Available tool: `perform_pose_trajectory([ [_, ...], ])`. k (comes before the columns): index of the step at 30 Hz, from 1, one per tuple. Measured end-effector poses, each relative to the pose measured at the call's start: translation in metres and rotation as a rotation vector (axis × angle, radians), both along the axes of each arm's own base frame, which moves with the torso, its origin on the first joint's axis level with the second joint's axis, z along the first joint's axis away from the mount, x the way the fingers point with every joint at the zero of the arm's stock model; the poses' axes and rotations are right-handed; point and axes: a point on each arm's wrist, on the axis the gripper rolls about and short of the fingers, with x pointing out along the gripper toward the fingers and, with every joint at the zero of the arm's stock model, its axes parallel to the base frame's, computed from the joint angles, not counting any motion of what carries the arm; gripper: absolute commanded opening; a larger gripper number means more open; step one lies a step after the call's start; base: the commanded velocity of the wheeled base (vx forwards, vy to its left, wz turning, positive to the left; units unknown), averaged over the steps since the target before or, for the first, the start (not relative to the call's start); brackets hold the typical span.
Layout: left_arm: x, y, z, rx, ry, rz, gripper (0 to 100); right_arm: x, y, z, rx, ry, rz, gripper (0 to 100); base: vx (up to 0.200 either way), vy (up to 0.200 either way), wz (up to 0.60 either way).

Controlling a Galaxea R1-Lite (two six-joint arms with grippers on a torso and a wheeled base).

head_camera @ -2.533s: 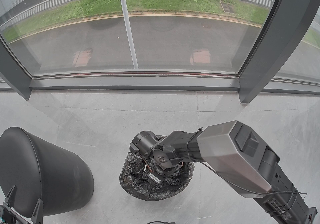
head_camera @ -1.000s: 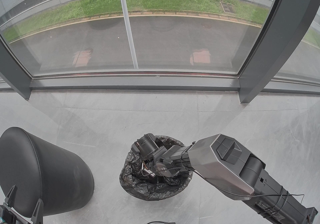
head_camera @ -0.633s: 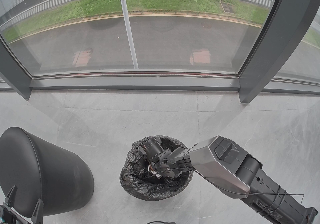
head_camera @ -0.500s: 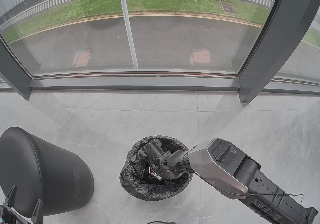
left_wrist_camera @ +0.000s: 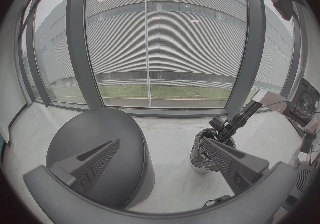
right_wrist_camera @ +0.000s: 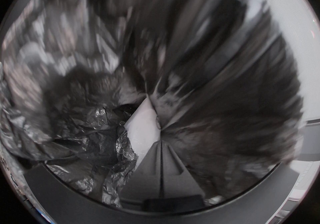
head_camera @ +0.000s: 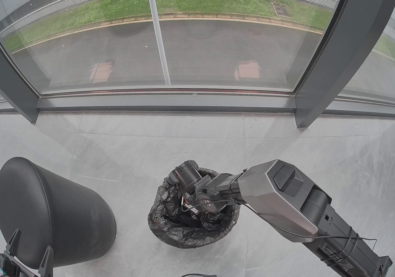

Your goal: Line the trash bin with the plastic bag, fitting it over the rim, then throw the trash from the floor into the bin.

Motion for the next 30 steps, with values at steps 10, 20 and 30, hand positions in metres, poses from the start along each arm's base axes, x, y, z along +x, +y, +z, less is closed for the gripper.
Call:
perform_pose_trajectory([
  [10, 0.0, 0.0, 0.0, 0.0, 0.0, 0.0, 100, -0.026, -0.009, 0.063, -0.132, 0.096, 0.04, 0, 0.0, 0.0, 0.0],
  [20, 0.0, 0.0, 0.0, 0.0, 0.0, 0.0, 100, -0.066, -0.062, 0.166, -0.358, 0.229, 0.024, 0, 0.0, 0.0, 0.0],
  [30, 0.0, 0.0, 0.0, 0.0, 0.0, 0.0, 100, -0.098, -0.171, 0.257, -0.535, 0.419, -0.189, 0, 0.0, 0.0, 0.0],
])
